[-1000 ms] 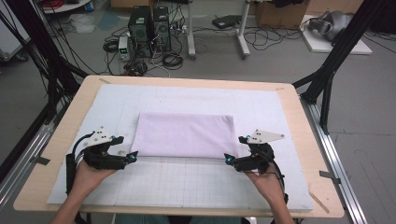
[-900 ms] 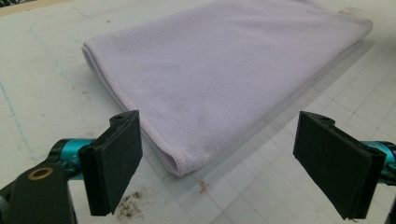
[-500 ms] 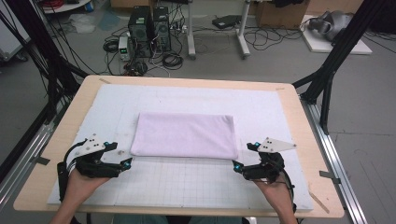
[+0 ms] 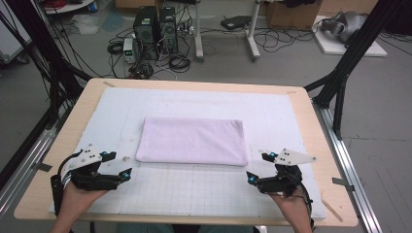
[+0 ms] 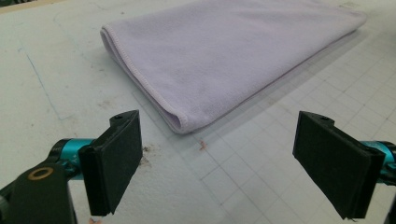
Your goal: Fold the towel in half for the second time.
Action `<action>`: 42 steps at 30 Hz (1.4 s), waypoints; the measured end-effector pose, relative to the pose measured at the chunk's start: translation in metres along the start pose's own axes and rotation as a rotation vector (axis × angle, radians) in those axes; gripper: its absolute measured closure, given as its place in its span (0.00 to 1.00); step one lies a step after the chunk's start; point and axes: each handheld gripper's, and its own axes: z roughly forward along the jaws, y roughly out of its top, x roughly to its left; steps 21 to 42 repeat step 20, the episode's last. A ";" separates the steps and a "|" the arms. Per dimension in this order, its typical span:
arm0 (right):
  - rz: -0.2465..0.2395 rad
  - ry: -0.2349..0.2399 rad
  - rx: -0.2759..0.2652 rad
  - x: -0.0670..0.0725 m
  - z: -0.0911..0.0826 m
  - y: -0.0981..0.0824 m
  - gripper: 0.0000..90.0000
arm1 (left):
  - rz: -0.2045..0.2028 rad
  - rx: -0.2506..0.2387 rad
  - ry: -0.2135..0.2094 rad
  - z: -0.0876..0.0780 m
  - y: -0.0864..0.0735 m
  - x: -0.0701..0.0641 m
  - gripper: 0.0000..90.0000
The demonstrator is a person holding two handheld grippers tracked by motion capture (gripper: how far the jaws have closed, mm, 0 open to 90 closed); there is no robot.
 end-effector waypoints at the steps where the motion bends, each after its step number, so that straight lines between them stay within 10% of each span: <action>1: -0.002 -0.005 -0.002 0.000 -0.002 -0.001 0.13 | -0.002 -0.002 -0.003 0.000 0.000 -0.001 0.18; 42: -0.001 -0.007 0.007 0.004 -0.008 -0.013 0.13 | -0.010 0.004 -0.004 -0.003 -0.013 -0.004 0.18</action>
